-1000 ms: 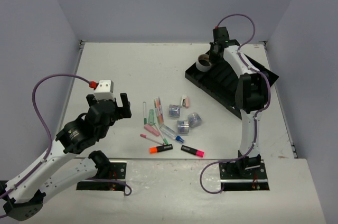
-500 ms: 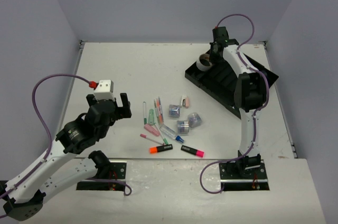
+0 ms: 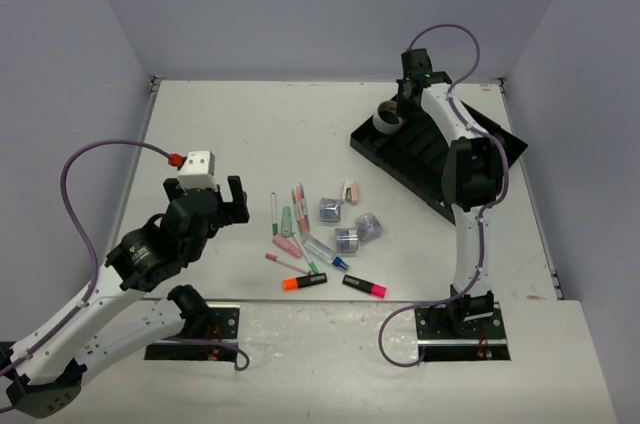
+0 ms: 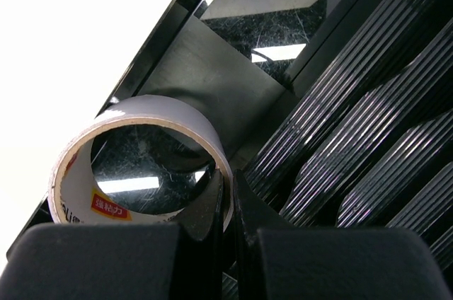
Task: Sort the stationery into containers
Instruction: Place the stationery in the storage box.
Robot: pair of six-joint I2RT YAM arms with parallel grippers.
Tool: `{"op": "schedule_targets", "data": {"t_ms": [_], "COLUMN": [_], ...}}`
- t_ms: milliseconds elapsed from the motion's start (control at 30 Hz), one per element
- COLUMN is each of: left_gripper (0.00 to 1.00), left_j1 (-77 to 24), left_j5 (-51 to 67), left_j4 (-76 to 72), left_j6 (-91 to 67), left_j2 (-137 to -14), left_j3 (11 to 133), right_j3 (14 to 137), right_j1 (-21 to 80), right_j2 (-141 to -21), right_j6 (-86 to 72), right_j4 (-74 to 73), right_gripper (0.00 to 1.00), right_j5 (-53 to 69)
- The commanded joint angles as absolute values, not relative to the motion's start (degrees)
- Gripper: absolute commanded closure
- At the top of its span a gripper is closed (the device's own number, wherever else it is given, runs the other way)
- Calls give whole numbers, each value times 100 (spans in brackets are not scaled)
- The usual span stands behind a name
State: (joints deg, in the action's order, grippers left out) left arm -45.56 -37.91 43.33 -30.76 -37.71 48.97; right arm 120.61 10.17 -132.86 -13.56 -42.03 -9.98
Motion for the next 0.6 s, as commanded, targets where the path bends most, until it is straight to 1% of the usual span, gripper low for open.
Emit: {"op": "schedule_targets", "data": {"t_ms": [0,567], "left_gripper": [0,0], "left_j1": [-4579,-4571], "left_j5": [-3876,-3876], "left_j4": [4087,4079], "left_j6": [-2971,-2962], "left_j2": [-3762,-3771], "left_j3": [4878,4879], "right_j3": [12471,13008], "right_j1": [993,1125], "right_j2": [-13570,-13903], "right_j6": [-1108,-899], "right_j4": [-4719,-5138], "right_gripper": [100,100], "right_j5": [-1301,-1852]}}
